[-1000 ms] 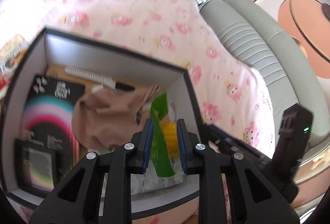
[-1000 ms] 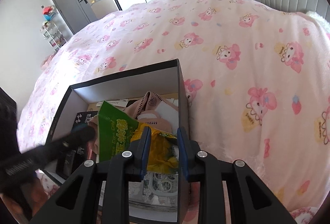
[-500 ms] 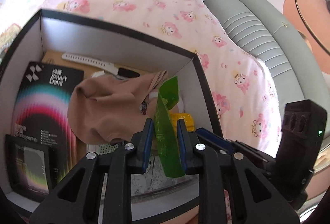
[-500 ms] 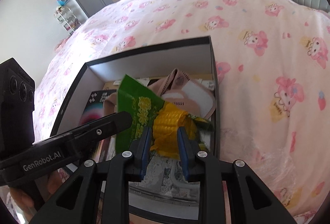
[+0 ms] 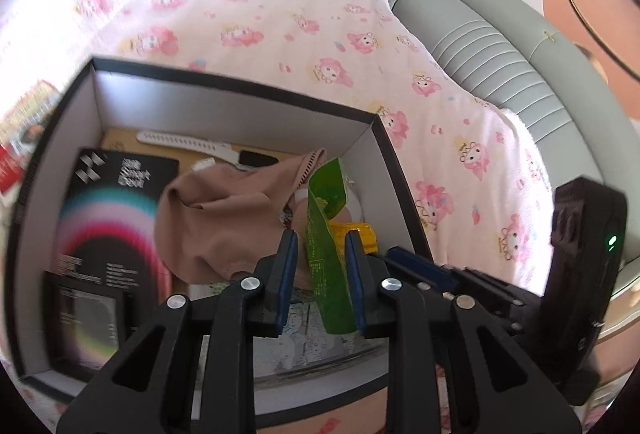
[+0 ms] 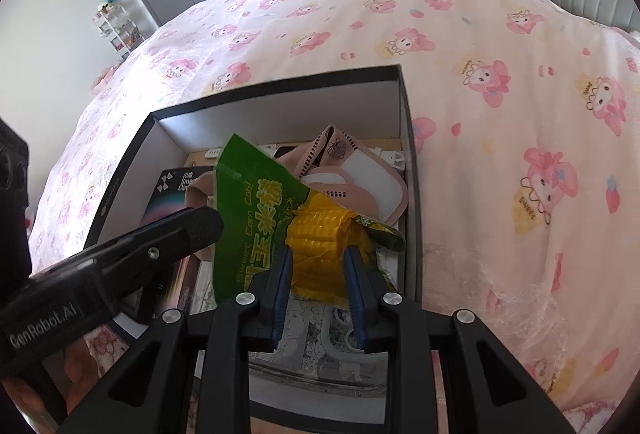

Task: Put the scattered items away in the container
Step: 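Open both tools to release the bag and raise them from the box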

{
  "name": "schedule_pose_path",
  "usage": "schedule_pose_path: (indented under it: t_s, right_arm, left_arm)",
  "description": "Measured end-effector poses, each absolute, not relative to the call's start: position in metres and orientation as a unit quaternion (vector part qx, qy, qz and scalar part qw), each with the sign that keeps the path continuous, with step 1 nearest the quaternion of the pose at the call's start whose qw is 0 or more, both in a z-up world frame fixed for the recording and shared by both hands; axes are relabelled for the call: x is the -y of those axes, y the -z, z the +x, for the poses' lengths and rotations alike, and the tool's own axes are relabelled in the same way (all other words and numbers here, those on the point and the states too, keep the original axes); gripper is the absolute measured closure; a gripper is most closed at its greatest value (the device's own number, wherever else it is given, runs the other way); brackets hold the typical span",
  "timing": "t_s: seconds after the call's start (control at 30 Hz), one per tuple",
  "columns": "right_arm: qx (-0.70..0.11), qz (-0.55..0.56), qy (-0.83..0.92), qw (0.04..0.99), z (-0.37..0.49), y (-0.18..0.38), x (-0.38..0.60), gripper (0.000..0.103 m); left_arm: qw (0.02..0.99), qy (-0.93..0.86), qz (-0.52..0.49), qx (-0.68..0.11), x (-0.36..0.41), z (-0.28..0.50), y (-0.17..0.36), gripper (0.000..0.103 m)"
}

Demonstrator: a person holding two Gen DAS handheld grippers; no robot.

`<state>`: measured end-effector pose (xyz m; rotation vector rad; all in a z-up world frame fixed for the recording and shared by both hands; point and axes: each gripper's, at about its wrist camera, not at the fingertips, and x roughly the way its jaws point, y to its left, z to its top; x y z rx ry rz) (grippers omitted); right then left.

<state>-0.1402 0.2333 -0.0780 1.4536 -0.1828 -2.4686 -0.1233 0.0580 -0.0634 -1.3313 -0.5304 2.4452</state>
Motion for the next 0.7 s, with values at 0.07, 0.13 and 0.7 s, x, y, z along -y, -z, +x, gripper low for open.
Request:
schedule_pose_path:
  t_s: [0.07,0.13,0.7]
  right_arm:
    - [0.053,0.488,0.863,0.124,-0.136,0.068,-0.231,0.079]
    - [0.037,0.473,0.873,0.110,-0.129,0.059,-0.229,0.077]
    - [0.035,0.440,0.893,0.088,-0.067,0.016,-0.221,0.066]
  left_arm:
    - [0.146,-0.860,-0.457,0.173,-0.059,-0.119,0.056,0.073]
    - [0.143,-0.868,-0.448,0.158,-0.060,-0.112,0.047,0.072]
    - [0.159,-0.880,-0.434,0.106,-0.052,-0.049,0.007,0.069]
